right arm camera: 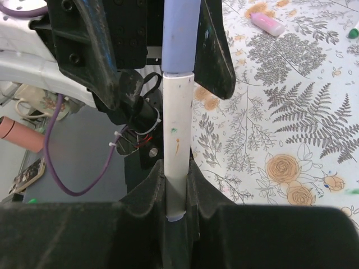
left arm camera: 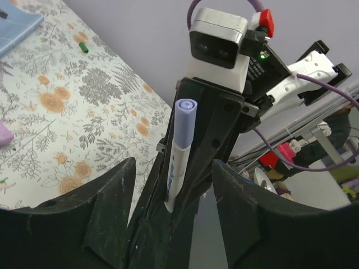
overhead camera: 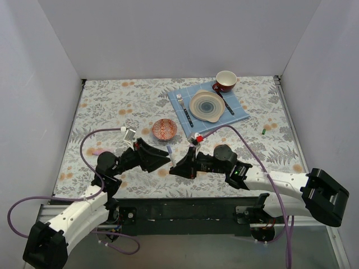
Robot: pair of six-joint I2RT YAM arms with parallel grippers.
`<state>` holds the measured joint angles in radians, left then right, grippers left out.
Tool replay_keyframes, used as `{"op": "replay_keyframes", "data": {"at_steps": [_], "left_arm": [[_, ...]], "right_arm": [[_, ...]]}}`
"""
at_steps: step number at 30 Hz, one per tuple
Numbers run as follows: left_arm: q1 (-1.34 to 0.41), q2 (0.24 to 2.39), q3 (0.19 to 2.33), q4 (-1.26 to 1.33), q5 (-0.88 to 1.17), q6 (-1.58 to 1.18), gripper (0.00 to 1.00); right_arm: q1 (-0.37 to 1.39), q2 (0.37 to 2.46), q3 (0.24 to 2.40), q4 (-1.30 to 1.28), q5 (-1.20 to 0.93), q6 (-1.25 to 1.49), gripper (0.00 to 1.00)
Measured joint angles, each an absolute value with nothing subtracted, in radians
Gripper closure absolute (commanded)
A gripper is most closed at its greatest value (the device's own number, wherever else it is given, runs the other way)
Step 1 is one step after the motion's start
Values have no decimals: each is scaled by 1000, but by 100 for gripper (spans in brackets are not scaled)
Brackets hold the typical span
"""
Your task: Insert the pens into the pen caps
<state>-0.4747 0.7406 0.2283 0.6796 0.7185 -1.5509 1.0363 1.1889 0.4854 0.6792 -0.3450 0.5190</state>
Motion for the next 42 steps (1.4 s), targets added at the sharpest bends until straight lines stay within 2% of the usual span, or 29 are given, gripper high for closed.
{"op": "replay_keyframes", "data": {"at_steps": [7,13,20,23,24,28,34,42], "left_arm": [[-475,659,259,678,719,-1505,40],[-475,715,334,644,719,-1471,40],[-475,767,363,635,715,-1457,45],[-475,776,366,636,717,-1457,55],[-475,779,369,639,719,-1458,66],[-475,794,369,690,757,-1484,100],[-473,820,302,887,797,-1585,100],[-461,837,198,1145,680,-1717,100]], "right_arm": [[1036,1167,488,689,-403,517,99],[1036,1166,488,691,-446,520,99],[1036,1166,488,691,-476,521,99],[1036,1166,488,691,-479,523,99],[1036,1166,488,691,-480,524,99],[1036,1166,488,688,-480,529,99],[1041,1158,515,621,-476,509,99],[1031,1173,686,344,-509,431,99]]}}
